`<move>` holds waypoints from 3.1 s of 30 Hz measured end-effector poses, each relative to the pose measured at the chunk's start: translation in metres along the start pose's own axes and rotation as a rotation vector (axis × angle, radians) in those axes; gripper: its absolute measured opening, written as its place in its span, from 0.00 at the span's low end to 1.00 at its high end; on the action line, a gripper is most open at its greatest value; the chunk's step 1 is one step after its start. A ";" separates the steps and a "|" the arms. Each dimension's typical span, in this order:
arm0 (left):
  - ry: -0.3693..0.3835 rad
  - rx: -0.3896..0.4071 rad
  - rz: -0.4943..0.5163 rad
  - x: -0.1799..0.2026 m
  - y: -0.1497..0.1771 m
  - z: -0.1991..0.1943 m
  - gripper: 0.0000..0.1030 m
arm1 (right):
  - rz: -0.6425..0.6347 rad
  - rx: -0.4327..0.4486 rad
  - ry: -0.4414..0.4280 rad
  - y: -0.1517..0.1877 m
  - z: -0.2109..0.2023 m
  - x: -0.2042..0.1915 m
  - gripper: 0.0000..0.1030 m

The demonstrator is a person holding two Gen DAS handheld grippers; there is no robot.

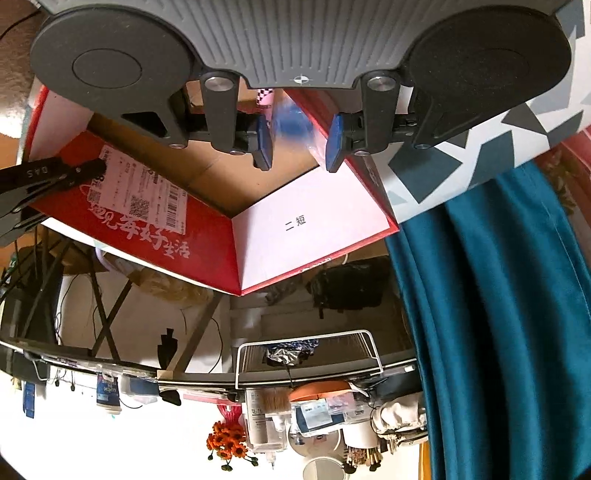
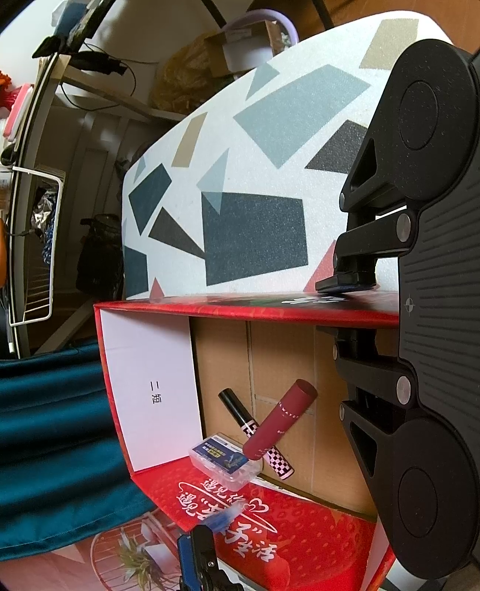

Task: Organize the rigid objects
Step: 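Carry the correction tape into the red box and open the left gripper, then return the left tool and grasp the red-capped white marker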

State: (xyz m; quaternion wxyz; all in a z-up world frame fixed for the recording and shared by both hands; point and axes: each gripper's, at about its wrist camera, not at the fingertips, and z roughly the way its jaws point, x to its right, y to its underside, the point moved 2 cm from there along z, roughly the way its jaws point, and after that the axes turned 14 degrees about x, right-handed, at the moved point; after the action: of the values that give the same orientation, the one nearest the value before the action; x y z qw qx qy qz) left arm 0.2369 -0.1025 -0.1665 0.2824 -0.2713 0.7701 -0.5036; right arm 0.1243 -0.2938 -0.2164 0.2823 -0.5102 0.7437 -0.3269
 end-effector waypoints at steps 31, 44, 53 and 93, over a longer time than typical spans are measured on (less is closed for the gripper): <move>-0.090 -0.020 -0.119 -0.037 0.007 -0.018 0.44 | -0.028 -0.090 0.037 -0.004 0.005 -0.005 0.12; -0.207 -0.183 -0.295 -0.108 0.065 -0.030 0.47 | -0.051 -0.097 0.038 -0.005 0.005 -0.007 0.13; -0.186 -0.240 -0.228 -0.110 0.073 -0.001 0.41 | -0.065 -0.102 0.034 -0.006 0.005 -0.009 0.14; -0.211 -0.420 -0.292 -0.084 0.103 0.016 0.16 | -0.050 -0.109 -0.011 -0.005 0.007 -0.003 0.16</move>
State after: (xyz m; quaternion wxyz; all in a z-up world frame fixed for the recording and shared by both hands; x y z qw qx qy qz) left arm 0.2931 -0.0177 -0.2536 0.2233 -0.4830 0.7767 -0.3371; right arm 0.1338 -0.2939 -0.2168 0.2499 -0.5451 0.7459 -0.2899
